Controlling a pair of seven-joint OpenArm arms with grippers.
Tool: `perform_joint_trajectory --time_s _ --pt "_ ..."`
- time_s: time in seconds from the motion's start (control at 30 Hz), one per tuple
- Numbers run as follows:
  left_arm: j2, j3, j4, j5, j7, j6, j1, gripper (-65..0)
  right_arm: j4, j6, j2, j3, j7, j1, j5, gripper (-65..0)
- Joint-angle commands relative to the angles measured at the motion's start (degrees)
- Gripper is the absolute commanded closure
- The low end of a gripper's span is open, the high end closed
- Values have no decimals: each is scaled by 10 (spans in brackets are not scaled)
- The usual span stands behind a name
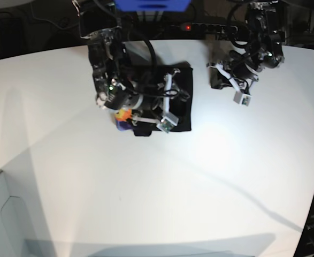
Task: Fold the T-shirt properly
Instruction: 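Grasp the bundle end with the right gripper and fold it over the stack, then drag the folded shirt bundle with the right gripper to the table corner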
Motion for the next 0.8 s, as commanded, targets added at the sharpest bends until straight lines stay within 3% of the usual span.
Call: perform_joint_trajectory --time_s 0.0,0.4,0.5,0.6,0.73,0.77 --pt "-5 -1 5 11 12 5 9 0 13 8 -6 -1 14 11 29 -365" --pt "-6 -1 6 11 11 5 17 0 19 8 -6 72 13 36 200 -362" --pt "-6 -2 6 11 10 5 19 0 54 8 31 93 13 32 219 -348" --pt "-5 -18 6 11 9 5 25 0 91 8 76 92 -1 16 227 -248" --pt "-5 -30 6 11 11 5 23 0 120 8 98 91 -44 -9 224 -13" --pt "-6 -30 6 11 10 5 23 0 123 8 99 90 -48 -17 223 0"
